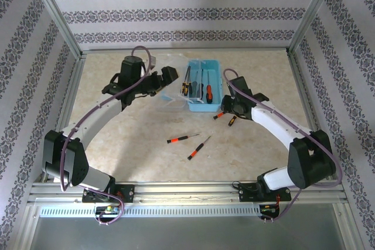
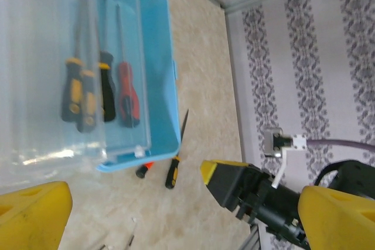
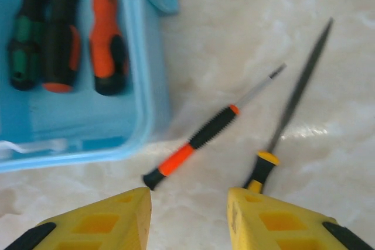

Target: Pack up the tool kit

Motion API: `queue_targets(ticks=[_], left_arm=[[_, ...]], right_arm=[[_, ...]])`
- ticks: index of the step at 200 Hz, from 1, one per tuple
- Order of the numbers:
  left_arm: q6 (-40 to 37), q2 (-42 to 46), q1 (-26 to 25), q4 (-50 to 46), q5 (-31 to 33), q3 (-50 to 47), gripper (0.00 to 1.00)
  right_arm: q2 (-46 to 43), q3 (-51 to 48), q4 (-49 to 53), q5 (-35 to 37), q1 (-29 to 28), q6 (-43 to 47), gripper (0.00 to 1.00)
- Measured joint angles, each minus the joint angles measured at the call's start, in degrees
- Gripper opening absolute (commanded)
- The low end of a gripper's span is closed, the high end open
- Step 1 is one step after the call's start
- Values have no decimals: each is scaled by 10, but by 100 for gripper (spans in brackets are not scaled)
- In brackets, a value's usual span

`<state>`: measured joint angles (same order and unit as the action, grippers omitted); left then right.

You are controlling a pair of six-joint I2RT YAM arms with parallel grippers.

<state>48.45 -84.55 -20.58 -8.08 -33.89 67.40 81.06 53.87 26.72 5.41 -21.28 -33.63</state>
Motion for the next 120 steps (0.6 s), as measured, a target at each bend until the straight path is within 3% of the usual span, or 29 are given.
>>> queue_targets(ticks=[58,120], left_arm=[[-17,-31,-102,-1,0,0,99],[-40,-76,-148,-19,1,9,99]], right_arm=[[-3,-37,-1,27,2,-22,42],[66,-44,-15,30,8,-36,44]])
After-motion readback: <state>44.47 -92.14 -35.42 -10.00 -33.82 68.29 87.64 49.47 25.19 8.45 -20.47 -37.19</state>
